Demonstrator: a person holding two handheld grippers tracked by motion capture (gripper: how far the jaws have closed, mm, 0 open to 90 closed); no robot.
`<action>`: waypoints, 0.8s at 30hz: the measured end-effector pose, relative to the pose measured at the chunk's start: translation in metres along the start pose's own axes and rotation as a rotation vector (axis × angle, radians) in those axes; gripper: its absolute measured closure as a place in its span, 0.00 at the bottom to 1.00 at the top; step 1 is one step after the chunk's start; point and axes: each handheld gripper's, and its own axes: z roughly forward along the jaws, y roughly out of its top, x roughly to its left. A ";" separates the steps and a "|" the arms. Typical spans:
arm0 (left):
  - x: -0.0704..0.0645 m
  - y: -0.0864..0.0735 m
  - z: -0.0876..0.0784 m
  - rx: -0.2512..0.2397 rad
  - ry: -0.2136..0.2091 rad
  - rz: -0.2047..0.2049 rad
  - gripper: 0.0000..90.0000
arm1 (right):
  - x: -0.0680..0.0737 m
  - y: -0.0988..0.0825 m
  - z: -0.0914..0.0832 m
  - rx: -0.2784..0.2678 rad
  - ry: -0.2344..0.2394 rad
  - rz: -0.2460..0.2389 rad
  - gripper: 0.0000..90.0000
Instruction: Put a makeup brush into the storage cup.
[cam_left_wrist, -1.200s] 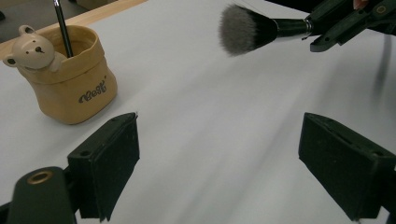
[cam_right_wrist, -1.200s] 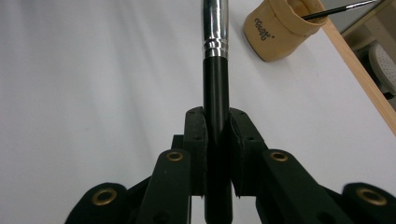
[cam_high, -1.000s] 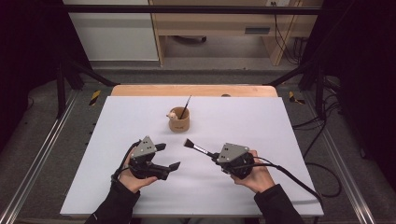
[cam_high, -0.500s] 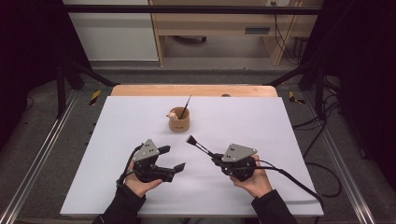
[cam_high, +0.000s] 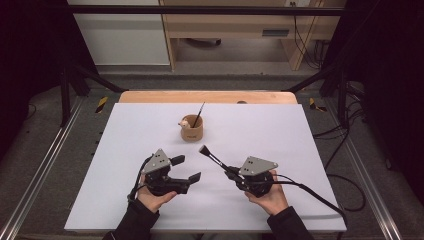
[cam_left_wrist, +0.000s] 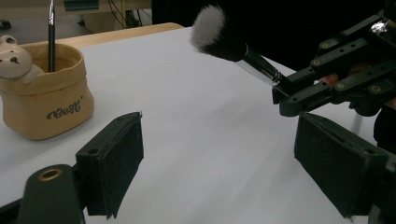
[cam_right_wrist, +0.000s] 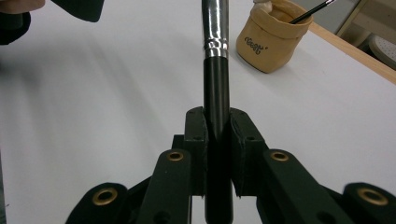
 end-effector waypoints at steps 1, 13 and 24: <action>0.000 0.000 0.001 -0.005 -0.002 -0.003 0.17 | 0.000 0.000 0.000 -0.002 0.000 0.004 0.88; 0.002 0.008 0.004 -0.062 -0.038 -0.064 0.18 | 0.000 -0.001 -0.001 -0.036 0.008 0.039 0.88; 0.000 0.016 0.015 -0.094 -0.061 -0.088 0.20 | 0.000 0.000 -0.002 -0.060 0.005 0.054 0.88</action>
